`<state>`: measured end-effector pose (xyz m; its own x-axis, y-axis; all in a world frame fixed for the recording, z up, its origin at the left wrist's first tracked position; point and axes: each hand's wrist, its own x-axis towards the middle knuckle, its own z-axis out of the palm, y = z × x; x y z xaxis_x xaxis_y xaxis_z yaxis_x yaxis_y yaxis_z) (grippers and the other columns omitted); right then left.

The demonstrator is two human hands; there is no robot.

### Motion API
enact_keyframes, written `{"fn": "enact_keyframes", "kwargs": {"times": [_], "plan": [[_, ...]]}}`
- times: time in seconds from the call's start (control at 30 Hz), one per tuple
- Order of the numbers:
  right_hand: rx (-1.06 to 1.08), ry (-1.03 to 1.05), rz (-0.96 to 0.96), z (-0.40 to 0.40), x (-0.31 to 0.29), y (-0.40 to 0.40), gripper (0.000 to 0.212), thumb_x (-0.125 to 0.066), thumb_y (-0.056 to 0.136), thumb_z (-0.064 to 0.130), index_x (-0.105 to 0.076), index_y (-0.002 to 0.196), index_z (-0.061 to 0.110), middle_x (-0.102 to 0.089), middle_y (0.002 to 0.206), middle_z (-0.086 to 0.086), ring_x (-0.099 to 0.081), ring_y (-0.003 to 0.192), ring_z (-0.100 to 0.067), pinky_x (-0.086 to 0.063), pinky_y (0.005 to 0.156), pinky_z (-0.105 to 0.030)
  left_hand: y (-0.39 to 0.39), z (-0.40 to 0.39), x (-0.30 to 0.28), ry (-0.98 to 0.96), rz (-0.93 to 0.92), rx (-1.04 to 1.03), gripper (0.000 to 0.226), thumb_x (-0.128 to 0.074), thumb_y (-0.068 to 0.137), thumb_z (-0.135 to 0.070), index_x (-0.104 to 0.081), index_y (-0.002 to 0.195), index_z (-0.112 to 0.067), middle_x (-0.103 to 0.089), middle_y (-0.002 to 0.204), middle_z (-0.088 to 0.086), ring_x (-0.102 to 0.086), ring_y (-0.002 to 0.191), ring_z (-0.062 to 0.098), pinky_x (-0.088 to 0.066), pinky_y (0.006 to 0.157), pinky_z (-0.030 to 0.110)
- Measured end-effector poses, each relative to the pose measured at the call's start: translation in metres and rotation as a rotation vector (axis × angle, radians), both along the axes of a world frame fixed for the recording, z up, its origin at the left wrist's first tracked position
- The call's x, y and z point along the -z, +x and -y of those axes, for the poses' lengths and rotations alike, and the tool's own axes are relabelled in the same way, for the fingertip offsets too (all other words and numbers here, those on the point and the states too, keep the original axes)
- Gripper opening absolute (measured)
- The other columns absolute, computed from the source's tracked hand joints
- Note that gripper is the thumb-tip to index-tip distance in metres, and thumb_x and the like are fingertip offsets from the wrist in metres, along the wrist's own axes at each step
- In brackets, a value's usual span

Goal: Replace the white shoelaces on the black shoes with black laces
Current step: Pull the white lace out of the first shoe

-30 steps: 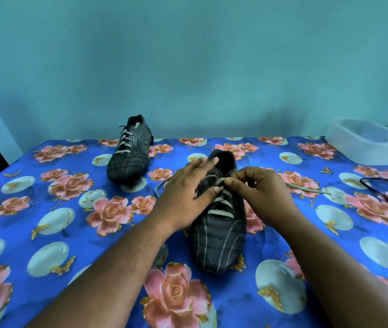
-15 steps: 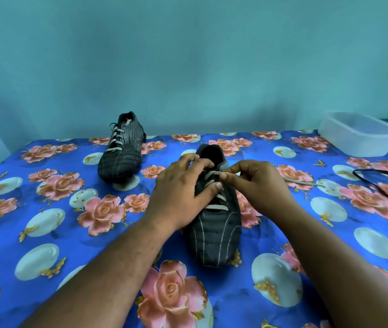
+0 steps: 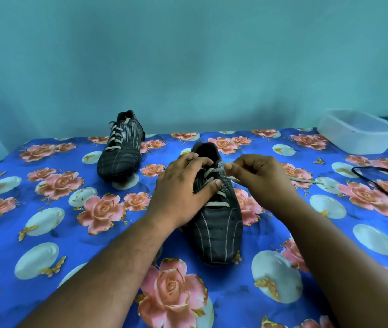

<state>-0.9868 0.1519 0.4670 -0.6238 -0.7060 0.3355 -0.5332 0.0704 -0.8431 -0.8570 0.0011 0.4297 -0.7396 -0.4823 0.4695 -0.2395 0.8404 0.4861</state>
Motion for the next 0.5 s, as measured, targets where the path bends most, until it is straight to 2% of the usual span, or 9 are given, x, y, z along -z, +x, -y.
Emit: {"fn": "enact_keyframes", "kwargs": {"times": [0.1, 0.17, 0.2, 0.23, 0.3, 0.37, 0.43, 0.5], "plan": [[0.008, -0.355, 0.278, -0.001, -0.008, -0.002, 0.032, -0.056, 0.103, 0.022, -0.054, 0.072, 0.014, -0.042, 0.061, 0.005, -0.034, 0.058, -0.012, -0.032, 0.054, -0.020, 0.000, -0.001, -0.001, 0.002, -0.005, 0.001, 0.060, -0.044, 0.083, -0.076, -0.055, 0.131, -0.041, -0.049, 0.143, -0.009, -0.044, 0.135, 0.015, -0.038, 0.110, 0.048], [0.135, -0.513, 0.442, 0.000, -0.008, -0.010, 0.033, -0.053, 0.104, 0.020, -0.046, 0.072, 0.020, -0.042, 0.066, 0.001, -0.035, 0.059, -0.013, -0.034, 0.057, -0.023, 0.001, -0.002, -0.002, 0.009, -0.008, 0.000, 0.060, -0.044, 0.083, -0.075, -0.056, 0.130, -0.041, -0.049, 0.143, -0.010, -0.044, 0.135, 0.015, -0.038, 0.110, 0.047], [0.229, -0.488, 0.398, 0.000, -0.005, -0.015, 0.032, -0.055, 0.103, 0.022, -0.045, 0.073, 0.020, -0.041, 0.068, 0.000, -0.035, 0.060, -0.013, -0.034, 0.057, -0.026, 0.001, -0.003, -0.003, 0.013, -0.010, -0.002, 0.060, -0.045, 0.083, -0.075, -0.056, 0.130, -0.041, -0.048, 0.143, -0.010, -0.044, 0.135, 0.015, -0.038, 0.111, 0.047], [0.313, -0.399, 0.269, 0.002, 0.000, -0.021, 0.029, -0.058, 0.101, 0.026, -0.047, 0.075, 0.021, -0.043, 0.071, 0.001, -0.038, 0.062, -0.012, -0.035, 0.060, -0.029, 0.001, -0.003, -0.003, 0.015, -0.014, -0.003, 0.059, -0.046, 0.083, -0.075, -0.056, 0.130, -0.041, -0.048, 0.143, -0.010, -0.044, 0.134, 0.015, -0.038, 0.111, 0.047], [0.400, -0.177, -0.038, 0.003, 0.011, -0.026, 0.013, -0.066, 0.095, 0.034, -0.056, 0.094, 0.026, -0.052, 0.089, 0.008, -0.048, 0.082, -0.008, -0.041, 0.075, -0.031, 0.000, -0.003, -0.002, 0.021, -0.026, -0.001, 0.056, -0.049, 0.083, -0.072, -0.057, 0.129, -0.040, -0.049, 0.142, -0.010, -0.045, 0.133, 0.014, -0.038, 0.110, 0.047], [0.303, -0.069, -0.252, 0.006, 0.017, -0.021, 0.028, -0.072, 0.090, 0.044, -0.061, 0.112, 0.031, -0.054, 0.107, 0.010, -0.047, 0.104, -0.010, -0.038, 0.091, -0.029, 0.000, -0.003, -0.002, 0.026, -0.040, -0.002, 0.055, -0.052, 0.083, -0.071, -0.058, 0.128, -0.040, -0.050, 0.141, -0.010, -0.046, 0.132, 0.015, -0.039, 0.110, 0.048], [0.179, -0.016, -0.393, 0.009, 0.023, -0.016, 0.025, -0.073, 0.088, 0.048, -0.068, 0.106, 0.031, -0.058, 0.107, 0.009, -0.046, 0.106, -0.013, -0.036, 0.091, -0.030, -0.001, -0.003, -0.002, 0.028, -0.049, -0.001, 0.057, -0.051, 0.082, -0.072, -0.059, 0.128, -0.040, -0.051, 0.141, -0.009, -0.047, 0.132, 0.015, -0.040, 0.109, 0.049], [0.134, 0.032, -0.487, 0.013, 0.026, -0.013, 0.016, -0.073, 0.089, 0.044, -0.071, 0.094, 0.029, -0.062, 0.100, 0.007, -0.049, 0.103, -0.018, -0.039, 0.088, -0.034, 0.000, -0.002, -0.001, 0.035, -0.059, 0.002, 0.058, -0.050, 0.081, -0.073, -0.059, 0.128, -0.040, -0.051, 0.140, -0.009, -0.048, 0.133, 0.014, -0.040, 0.110, 0.049]]}}
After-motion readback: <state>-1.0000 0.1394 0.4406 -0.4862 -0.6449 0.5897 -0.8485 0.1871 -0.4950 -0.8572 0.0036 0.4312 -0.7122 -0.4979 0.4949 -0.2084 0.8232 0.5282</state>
